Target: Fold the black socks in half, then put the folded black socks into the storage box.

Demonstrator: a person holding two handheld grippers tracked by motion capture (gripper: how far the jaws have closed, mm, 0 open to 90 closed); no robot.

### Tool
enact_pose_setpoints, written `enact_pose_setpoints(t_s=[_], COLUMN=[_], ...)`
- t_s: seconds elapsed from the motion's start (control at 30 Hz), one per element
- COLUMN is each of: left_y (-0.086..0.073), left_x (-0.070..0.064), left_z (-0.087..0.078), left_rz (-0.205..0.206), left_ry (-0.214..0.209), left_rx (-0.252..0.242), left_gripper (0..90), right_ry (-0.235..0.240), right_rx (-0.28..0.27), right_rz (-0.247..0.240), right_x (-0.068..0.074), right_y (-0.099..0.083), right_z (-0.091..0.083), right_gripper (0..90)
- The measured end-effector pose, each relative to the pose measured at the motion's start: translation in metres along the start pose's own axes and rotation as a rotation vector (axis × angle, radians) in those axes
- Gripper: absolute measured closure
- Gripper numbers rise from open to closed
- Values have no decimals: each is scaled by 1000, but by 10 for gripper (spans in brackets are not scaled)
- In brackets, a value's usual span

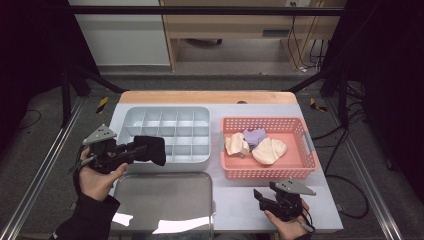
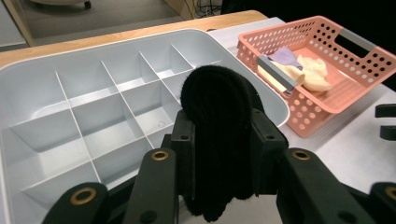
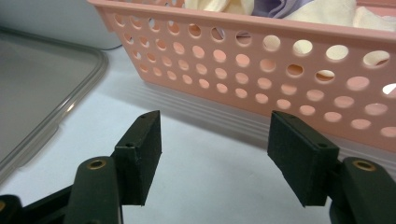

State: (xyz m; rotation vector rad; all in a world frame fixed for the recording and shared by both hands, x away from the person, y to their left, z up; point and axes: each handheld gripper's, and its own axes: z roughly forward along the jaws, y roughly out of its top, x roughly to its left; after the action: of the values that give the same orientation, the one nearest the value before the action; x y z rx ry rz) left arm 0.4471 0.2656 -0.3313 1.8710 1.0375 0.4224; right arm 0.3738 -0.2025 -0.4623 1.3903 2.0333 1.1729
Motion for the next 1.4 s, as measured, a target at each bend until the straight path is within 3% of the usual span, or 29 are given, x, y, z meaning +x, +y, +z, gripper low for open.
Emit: enact_pose_setpoints(t_s=[0.27,0.53,1.1,1.4], left_y=[10,17,-1,-9], left_x=[12,26,60,65], left_z=[6,15,30,41], left_rz=[-14,-10,-34,-14], left_ry=[28,58,144,184], left_rx=[10,55,153,218], left_gripper=[671,671,674,675], right_ry=[4,9,11,19], right_rx=[8,10,18,18], right_rz=[-4,1,-2,-7], right_x=[1,0,1,2], right_y=[1,0,0,-1], right_z=[2,2,4,4], right_gripper=[357,358,359,360])
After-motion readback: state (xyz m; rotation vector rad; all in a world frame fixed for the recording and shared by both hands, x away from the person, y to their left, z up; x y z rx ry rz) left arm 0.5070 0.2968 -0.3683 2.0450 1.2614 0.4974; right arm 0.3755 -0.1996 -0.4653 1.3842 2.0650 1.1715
